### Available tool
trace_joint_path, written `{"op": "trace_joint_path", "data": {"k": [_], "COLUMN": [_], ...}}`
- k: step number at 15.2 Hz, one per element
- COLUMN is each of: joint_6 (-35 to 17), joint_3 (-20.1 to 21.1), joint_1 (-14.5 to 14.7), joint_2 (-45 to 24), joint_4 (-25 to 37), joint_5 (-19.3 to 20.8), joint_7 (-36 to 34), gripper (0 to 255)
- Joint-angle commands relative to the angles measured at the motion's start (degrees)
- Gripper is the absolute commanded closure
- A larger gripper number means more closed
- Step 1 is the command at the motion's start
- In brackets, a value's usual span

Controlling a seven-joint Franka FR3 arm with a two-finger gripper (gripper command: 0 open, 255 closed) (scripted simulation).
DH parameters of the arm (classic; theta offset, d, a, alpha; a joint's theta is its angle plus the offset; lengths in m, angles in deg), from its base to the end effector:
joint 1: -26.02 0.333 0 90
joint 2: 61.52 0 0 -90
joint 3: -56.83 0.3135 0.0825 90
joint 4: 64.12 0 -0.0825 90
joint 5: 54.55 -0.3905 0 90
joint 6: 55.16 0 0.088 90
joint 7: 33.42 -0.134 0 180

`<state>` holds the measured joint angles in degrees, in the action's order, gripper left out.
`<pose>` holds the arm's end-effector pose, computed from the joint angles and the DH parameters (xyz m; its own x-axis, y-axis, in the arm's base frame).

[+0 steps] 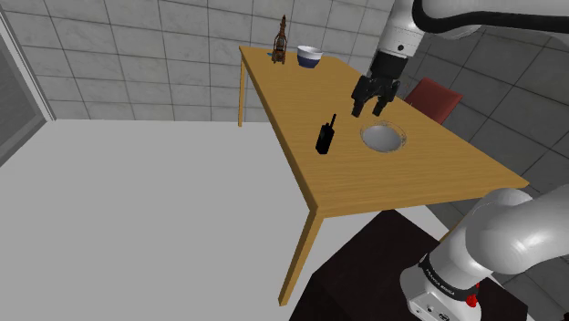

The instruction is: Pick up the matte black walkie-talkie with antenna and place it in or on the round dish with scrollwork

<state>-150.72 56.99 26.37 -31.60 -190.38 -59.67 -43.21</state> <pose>0.3985 0.0148 0.5500 0.9851 -0.1695 -0.0286 -0.1714 -0.9817 -0.0837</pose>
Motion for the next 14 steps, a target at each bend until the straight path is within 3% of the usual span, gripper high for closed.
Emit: {"op": "trace_joint_path", "data": {"k": [1, 10, 14], "joint_6": [-0.6, -0.9, -4.0], "joint_3": [0.7, 2.0, 2.1], "joint_1": [-0.2, -0.7, -0.7], "joint_2": [-5.2, -27.7, -27.4], "joint_4": [3.0, 17.9, 14.5], "joint_5": [0.4, 3.2, 3.1], "joint_7": [-1.4, -7.0, -7.0], "gripper": [0, 0, 0]}}
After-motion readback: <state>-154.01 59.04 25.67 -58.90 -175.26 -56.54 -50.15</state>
